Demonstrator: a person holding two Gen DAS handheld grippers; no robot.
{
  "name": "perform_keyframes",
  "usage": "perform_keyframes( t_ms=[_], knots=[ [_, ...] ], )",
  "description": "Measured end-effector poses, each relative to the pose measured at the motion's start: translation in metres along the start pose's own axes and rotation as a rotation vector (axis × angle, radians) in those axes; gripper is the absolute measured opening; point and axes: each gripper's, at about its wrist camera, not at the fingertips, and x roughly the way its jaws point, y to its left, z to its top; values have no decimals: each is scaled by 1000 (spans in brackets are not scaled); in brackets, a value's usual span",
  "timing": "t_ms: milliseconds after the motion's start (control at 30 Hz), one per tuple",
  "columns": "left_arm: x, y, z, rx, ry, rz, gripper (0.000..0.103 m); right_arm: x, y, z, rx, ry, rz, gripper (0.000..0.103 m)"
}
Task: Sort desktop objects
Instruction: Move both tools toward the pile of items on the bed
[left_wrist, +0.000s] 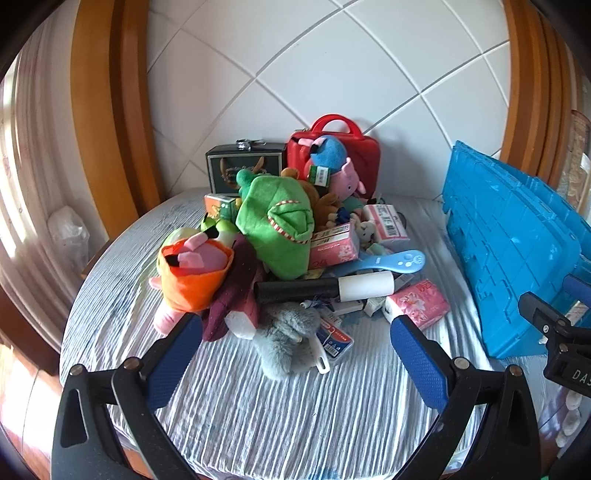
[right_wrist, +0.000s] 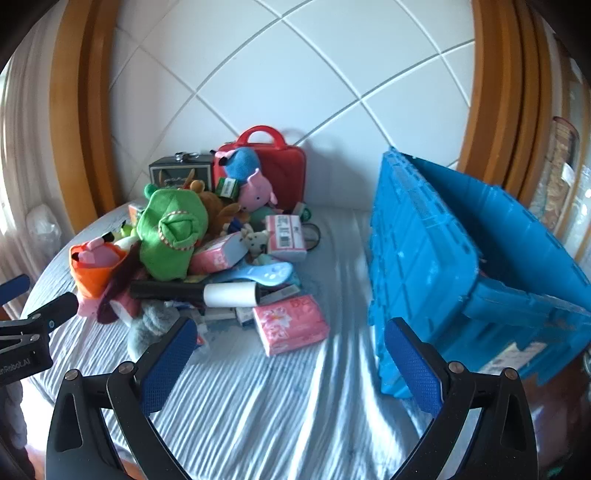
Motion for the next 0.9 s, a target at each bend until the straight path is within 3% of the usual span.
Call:
perform_keyframes(
  t_ms=[333,533,633,767,900],
  knots=[
    [34,5,-11,-145,89,147,103,64,5,13,-127,75,171,103],
    [69,20,-34,-242,206,282,103,117,5,11,-207,166,299,103],
    [89,27,-44,-267,264,330,103,145,6,5,-229,212,320,103],
    [119,30,-49,-249,295,306,103,176,3,-5,-211,291,323,103],
    [160,27,-43,-191,324,244,103,198,-3,-12,-173,345,251,103]
  ],
)
